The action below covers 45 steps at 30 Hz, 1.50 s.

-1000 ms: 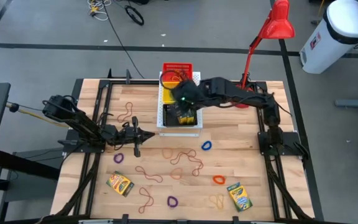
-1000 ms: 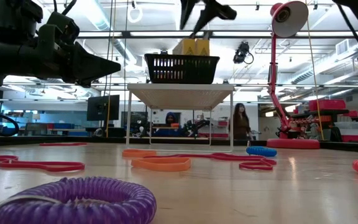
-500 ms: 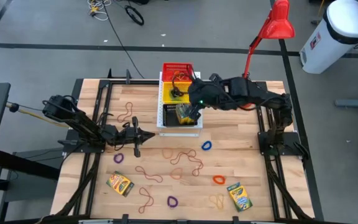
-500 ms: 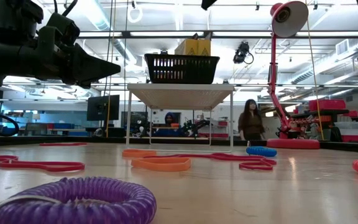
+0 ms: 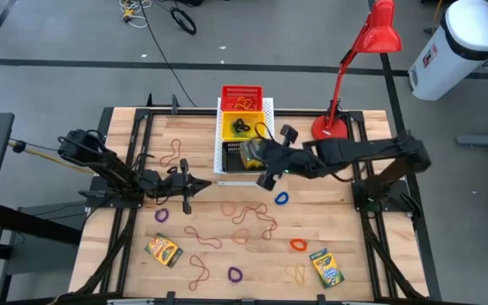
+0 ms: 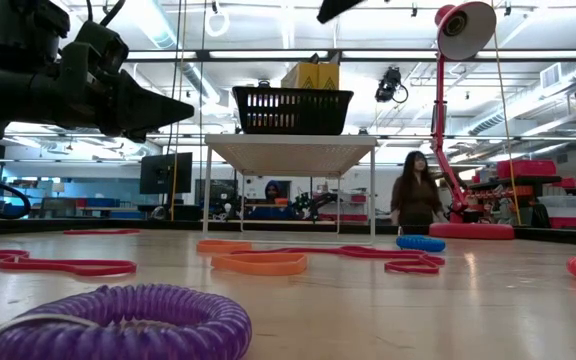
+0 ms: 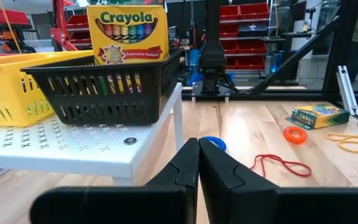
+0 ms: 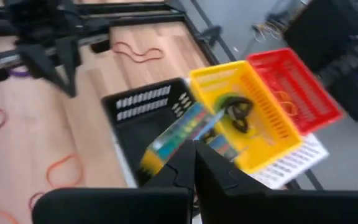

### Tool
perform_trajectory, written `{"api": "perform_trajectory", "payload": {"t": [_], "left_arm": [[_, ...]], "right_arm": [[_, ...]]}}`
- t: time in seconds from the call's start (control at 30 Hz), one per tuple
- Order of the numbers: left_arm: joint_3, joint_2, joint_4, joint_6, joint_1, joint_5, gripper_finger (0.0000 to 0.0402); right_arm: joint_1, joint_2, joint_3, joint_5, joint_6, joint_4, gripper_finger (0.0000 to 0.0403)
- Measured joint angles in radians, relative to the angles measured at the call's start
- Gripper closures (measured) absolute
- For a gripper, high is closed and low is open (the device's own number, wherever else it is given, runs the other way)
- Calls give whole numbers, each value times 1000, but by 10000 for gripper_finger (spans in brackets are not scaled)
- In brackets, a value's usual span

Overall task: Pick & Place Office Desk Supplies
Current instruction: Put the orange rubber band into the red bin on the shelf

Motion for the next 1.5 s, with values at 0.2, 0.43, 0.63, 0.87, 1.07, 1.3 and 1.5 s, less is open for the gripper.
{"api": "perform_trajectory", "payload": {"t": [0.2,0.43,0.63,0.87,1.07,1.3,1.5], "left_arm": [[0,0,-1,0,0,0,383],[0,0,0,0,0,0,383],[0,0,1,0,0,0,383],[6,0,11,0,1,-3,383],[26,0,11,-1,-1,15,383],[35,0,10,34,0,15,383],[35,0,14,151,0,15,383]], "right_arm": [[55,-181,-394,-77,-40,328,398],[155,-388,-810,-121,-124,745,400],[207,-472,-1095,-129,-185,1103,399],[172,-458,-1356,-161,-229,1587,399],[154,-456,-1492,-183,-180,1738,398],[180,-456,-1509,-209,-111,1727,398],[187,-455,-1506,-225,-55,1702,398]]}}
